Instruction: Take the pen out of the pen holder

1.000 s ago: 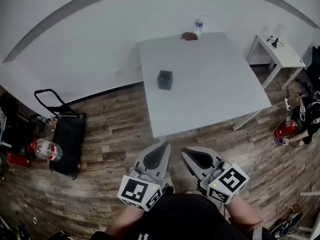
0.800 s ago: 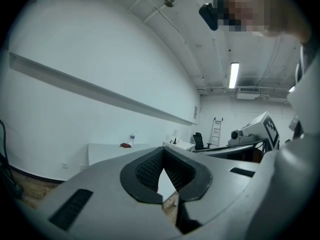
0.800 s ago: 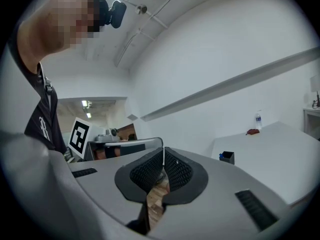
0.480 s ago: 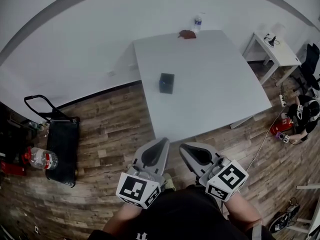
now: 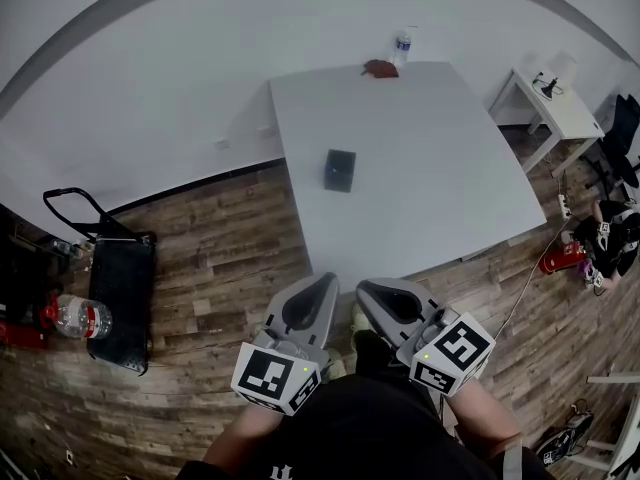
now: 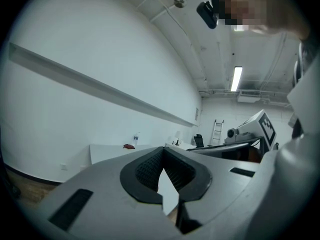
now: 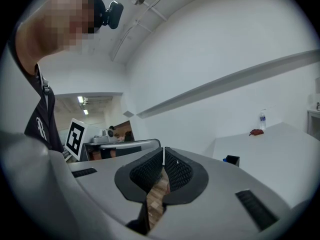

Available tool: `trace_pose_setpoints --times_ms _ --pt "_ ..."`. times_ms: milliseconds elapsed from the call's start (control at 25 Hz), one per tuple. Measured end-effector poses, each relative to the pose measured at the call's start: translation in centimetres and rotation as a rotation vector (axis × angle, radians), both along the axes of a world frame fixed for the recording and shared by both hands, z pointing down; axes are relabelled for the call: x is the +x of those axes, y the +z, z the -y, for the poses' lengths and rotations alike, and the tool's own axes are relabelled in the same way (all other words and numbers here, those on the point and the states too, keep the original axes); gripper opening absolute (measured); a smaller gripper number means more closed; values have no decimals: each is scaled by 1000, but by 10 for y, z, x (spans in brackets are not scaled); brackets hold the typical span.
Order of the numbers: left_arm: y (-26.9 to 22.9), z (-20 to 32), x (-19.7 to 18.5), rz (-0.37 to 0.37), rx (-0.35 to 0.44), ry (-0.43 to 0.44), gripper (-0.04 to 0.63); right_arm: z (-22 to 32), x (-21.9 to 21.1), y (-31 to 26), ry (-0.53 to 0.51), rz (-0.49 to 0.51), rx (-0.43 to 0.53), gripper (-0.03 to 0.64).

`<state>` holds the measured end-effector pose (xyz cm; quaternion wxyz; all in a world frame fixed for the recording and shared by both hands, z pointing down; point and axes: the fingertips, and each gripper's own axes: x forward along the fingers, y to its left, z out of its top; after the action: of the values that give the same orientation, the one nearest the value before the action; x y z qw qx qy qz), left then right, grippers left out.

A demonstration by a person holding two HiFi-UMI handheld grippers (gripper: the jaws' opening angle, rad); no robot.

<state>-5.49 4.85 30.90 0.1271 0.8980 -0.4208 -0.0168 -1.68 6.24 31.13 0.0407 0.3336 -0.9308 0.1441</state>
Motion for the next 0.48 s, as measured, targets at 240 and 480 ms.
trace_pose_setpoints --times_ms 240,480 --pt "5 31 -3 7 16 -33 6 37 -4 6 -36 -1 -2 18" --pt "9 77 1 8 26 -72 7 89 -6 17 -83 -36 -5 18"
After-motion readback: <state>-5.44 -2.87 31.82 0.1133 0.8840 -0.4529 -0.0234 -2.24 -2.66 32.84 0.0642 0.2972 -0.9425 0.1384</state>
